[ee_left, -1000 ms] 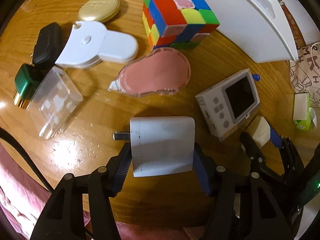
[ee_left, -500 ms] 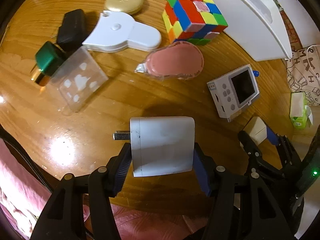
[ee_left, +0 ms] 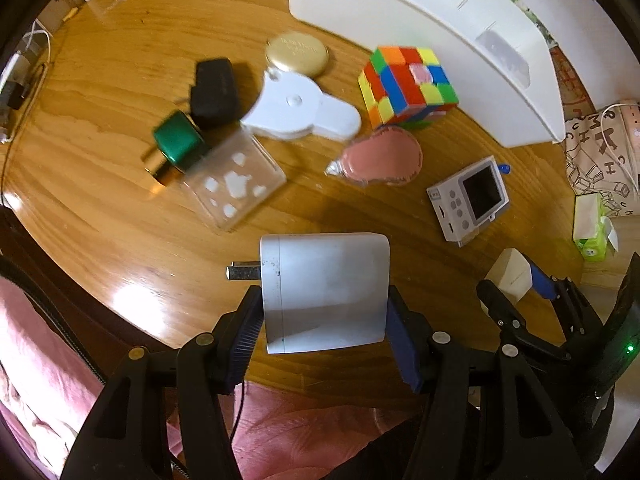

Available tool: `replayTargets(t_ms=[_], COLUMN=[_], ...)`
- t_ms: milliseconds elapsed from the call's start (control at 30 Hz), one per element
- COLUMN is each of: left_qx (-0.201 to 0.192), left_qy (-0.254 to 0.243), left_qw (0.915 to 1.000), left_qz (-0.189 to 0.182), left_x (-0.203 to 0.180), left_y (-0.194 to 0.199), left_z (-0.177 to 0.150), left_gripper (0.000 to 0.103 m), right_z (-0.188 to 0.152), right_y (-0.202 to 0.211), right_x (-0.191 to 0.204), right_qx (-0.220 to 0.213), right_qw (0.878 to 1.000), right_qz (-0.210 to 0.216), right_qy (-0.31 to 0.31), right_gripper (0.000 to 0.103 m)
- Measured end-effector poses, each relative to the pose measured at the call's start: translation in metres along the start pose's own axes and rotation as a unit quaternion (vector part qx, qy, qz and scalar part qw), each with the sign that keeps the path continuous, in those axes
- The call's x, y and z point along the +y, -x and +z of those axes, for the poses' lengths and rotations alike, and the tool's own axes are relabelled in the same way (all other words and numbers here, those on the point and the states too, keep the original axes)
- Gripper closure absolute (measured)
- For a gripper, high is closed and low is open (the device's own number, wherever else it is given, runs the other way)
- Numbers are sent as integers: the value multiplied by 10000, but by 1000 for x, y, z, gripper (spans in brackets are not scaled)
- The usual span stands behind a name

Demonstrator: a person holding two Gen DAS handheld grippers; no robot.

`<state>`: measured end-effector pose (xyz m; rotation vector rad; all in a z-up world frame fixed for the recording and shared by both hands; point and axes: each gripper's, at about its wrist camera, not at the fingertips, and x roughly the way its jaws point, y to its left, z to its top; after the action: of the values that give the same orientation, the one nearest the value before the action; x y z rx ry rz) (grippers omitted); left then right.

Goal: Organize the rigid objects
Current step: 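Carry charger with left tool while right tool carries cream block toward basket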

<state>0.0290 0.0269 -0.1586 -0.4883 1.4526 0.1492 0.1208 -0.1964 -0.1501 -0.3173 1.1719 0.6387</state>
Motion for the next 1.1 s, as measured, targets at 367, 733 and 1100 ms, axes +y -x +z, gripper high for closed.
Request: replayTargets(t_ms=[367,733,1100], left_qx=[-463,-836,-1538], left_qy=[-321,-826,-1283], left_qw=[9984,9930,9795], left_qz=[80,112,-191], left_x=[-13,-20,-19], left_y=[60,95,134], left_z=[48,98,145], left_gripper=[40,40,40], right_z=[44,102,134], right_y=[37,60,62], right_x=[19,33,31], right_qx=[-516,-1216,-1861], right_qw=[9985,9922,9814], right_qz=[203,241,-10], right_qy=[10,-128,-467], right_gripper=[40,40,40])
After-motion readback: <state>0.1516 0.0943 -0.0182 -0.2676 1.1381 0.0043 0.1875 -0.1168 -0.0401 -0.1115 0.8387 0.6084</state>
